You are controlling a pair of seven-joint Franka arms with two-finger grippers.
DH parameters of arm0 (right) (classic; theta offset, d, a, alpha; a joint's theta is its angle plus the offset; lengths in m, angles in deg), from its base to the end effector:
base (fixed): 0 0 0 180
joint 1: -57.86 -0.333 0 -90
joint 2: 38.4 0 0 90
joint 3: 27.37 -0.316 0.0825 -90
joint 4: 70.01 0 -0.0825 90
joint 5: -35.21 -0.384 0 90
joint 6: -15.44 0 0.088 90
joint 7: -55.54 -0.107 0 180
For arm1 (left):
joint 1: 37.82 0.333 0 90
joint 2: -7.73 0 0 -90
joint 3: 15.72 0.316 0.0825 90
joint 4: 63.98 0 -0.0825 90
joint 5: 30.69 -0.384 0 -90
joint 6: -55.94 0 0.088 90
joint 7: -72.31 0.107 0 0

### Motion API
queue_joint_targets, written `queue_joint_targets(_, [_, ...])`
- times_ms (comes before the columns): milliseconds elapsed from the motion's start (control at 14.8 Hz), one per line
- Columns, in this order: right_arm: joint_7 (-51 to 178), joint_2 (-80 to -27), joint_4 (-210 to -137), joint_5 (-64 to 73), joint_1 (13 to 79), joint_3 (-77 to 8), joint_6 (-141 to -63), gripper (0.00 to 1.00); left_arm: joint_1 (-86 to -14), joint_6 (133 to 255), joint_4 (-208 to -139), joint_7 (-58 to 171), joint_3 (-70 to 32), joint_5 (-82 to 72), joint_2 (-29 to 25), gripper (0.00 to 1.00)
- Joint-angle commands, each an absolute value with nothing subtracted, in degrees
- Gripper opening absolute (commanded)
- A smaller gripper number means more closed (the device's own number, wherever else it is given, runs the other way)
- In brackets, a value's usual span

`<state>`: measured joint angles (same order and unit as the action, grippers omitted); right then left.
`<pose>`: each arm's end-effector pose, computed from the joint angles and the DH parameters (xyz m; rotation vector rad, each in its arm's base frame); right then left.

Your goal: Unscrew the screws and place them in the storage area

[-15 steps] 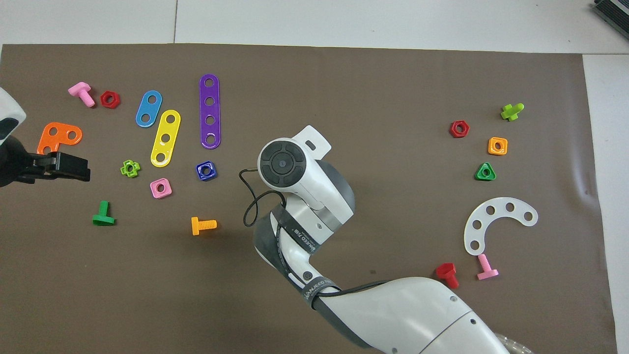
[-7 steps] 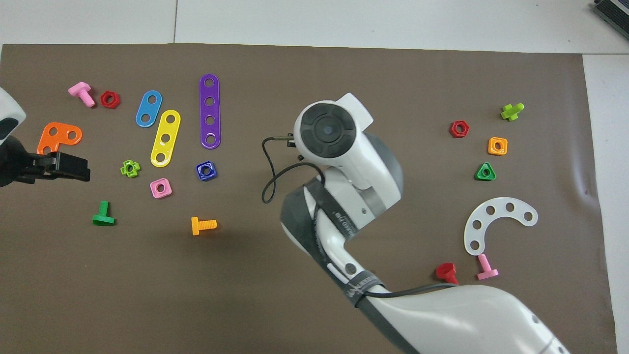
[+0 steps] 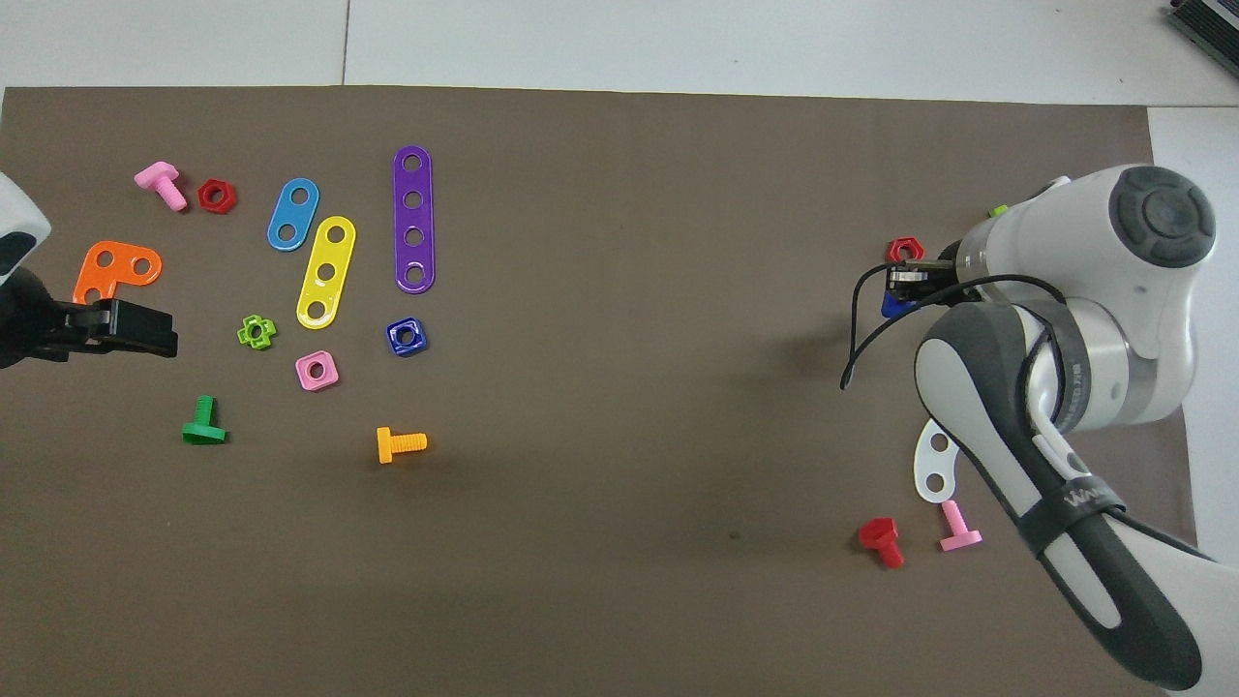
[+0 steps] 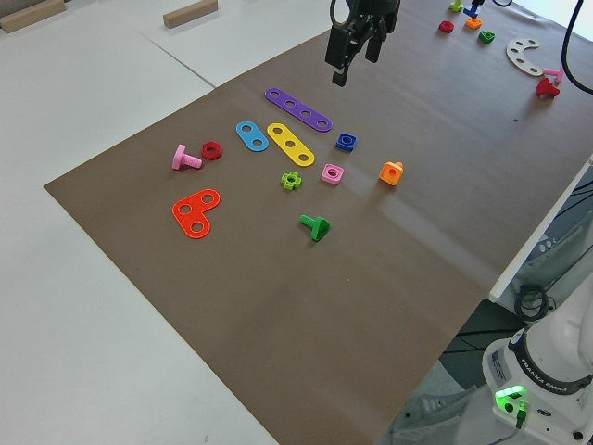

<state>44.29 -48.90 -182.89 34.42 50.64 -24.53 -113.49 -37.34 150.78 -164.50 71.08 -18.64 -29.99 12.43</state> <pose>0.6008 0.0474 0.3884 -3.1164 0.1978 -0.1499 0.5323 -0.0249 0.5893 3.1339 -0.0310 -0.0274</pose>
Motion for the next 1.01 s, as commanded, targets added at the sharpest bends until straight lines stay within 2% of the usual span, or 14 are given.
queue_joint_targets(0, [46.05, -44.81, -196.2, 33.54, 51.97, -25.61, -124.98, 0.0, -36.86, 151.03, -166.2, 71.08, -18.8, -30.96, 14.23, 1.0])
queue_joint_targets(270, [46.14, -45.6, -198.07, 33.54, 52.68, -25.61, -127.12, 0.0, -36.86, 151.03, -166.2, 71.08, -18.8, -30.96, 14.23, 1.0])
queue_joint_targets(405, [45.88, -46.22, -198.16, 33.45, 53.2, -25.61, -127.82, 1.0, -36.86, 151.03, -166.2, 71.08, -18.8, -30.96, 14.23, 1.0])
queue_joint_targets(608, [45.26, -44.83, -193.96, 33.63, 52.59, -25.44, -124.51, 1.0, -36.86, 151.12, -166.2, 71.08, -18.8, -30.96, 14.23, 1.0])
queue_joint_targets(945, [45.79, -43.32, -170.96, 35.12, 54.51, -24.56, -95.54, 1.0, -36.86, 151.03, -166.2, 71.08, -18.8, -30.96, 14.23, 1.0])
